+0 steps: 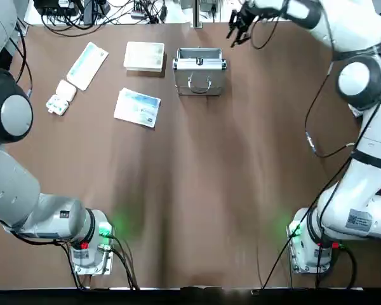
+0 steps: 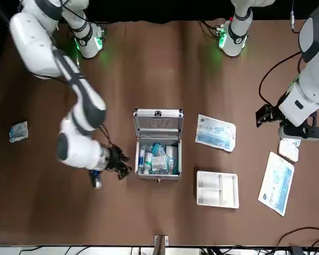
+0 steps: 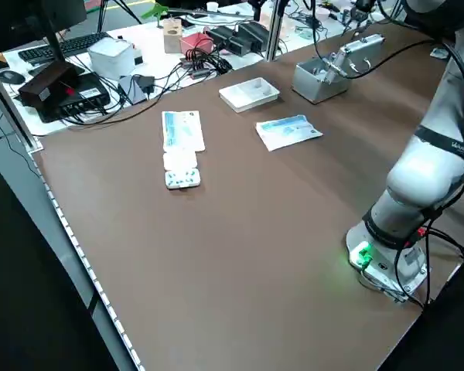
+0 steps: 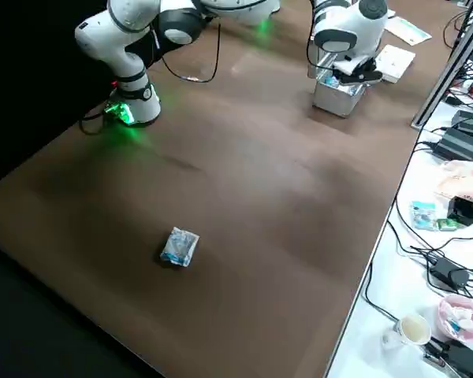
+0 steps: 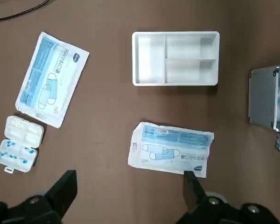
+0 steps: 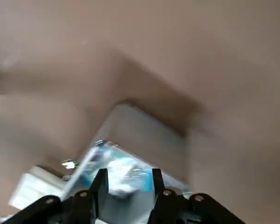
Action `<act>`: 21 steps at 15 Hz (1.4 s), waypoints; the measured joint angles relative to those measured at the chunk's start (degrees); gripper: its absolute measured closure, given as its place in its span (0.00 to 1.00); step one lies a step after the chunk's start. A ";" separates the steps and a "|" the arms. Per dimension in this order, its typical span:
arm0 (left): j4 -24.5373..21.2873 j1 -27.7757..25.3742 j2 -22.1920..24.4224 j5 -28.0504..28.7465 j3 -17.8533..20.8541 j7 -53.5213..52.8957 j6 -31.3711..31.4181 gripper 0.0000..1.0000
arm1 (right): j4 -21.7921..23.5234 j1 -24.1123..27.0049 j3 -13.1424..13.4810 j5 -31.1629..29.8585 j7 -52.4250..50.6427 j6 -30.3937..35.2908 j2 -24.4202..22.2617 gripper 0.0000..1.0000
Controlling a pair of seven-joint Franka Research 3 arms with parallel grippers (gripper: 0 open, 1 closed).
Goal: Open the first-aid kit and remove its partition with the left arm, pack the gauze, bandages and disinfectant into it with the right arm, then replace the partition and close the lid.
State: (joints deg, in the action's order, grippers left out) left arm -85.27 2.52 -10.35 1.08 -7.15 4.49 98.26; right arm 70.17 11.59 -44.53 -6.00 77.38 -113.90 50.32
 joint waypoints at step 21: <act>-0.46 1.09 -1.21 0.00 -0.14 -0.27 0.41 0.00 | 1.87 27.79 18.56 -30.46 -95.42 28.50 1.03 0.56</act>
State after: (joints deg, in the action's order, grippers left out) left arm -85.73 3.61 -11.55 1.09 -7.29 4.23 98.67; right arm 72.03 39.38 -25.97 -36.46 -18.05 -85.40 51.34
